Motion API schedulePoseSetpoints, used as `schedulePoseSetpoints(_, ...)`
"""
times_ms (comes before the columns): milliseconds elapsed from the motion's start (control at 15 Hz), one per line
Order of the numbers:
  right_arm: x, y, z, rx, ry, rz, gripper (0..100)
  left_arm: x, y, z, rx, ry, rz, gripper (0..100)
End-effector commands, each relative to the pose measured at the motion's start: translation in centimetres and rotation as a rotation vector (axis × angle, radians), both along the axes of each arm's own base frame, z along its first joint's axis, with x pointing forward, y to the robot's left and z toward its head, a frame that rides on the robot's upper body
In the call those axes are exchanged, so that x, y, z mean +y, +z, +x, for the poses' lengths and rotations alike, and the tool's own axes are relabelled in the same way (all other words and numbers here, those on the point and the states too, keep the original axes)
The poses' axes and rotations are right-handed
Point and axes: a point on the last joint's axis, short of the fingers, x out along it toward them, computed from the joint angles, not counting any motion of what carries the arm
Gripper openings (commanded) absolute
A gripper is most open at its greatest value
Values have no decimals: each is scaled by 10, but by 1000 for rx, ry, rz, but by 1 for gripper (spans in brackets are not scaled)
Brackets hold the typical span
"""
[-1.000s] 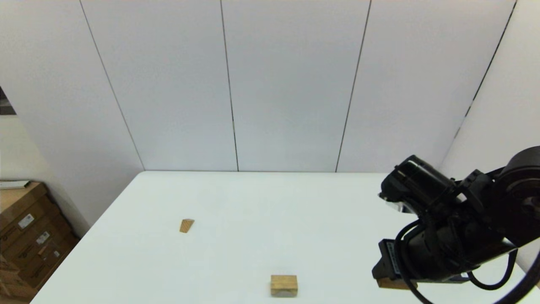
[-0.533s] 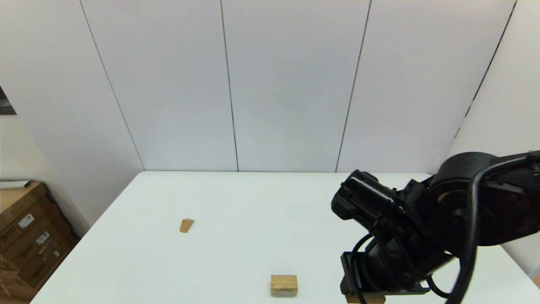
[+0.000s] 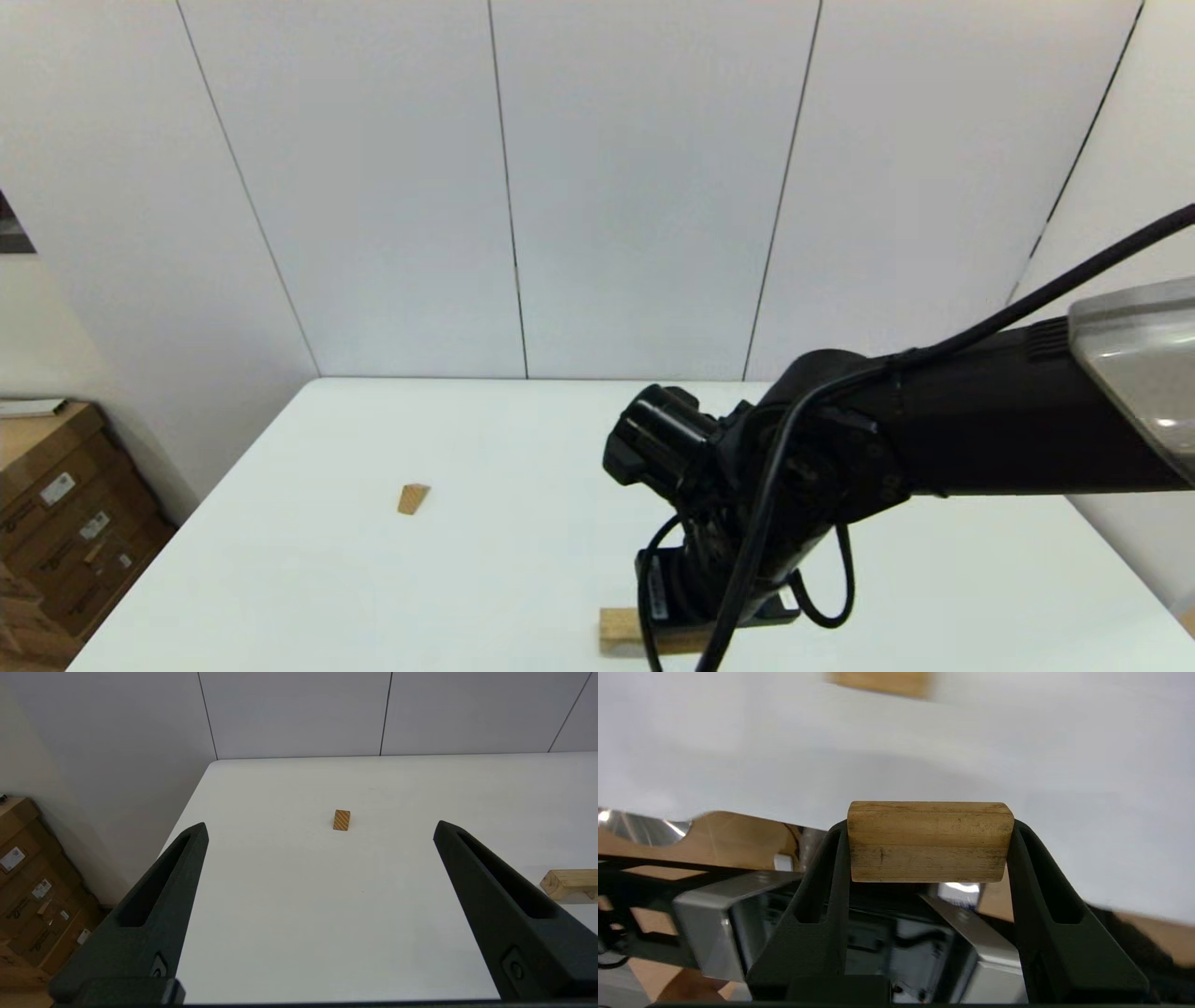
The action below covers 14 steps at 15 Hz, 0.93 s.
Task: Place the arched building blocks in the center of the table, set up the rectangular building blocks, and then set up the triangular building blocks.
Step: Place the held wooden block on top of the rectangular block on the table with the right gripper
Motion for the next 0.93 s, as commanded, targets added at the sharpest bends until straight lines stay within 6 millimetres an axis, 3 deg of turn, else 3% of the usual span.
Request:
schedulePoseSetpoints(67, 54, -25, -7, 5, 97, -3, 0, 0, 0, 0, 1, 0, 0, 100)
schedulePoseSetpoints(400, 63, -57, -1, 47, 100, -56, 0, 0, 0, 0, 1, 0, 0, 100)
schedulePoseSetpoints(933, 42, -65, 32, 52, 63, -68, 0, 0, 0, 0, 1, 0, 2, 100)
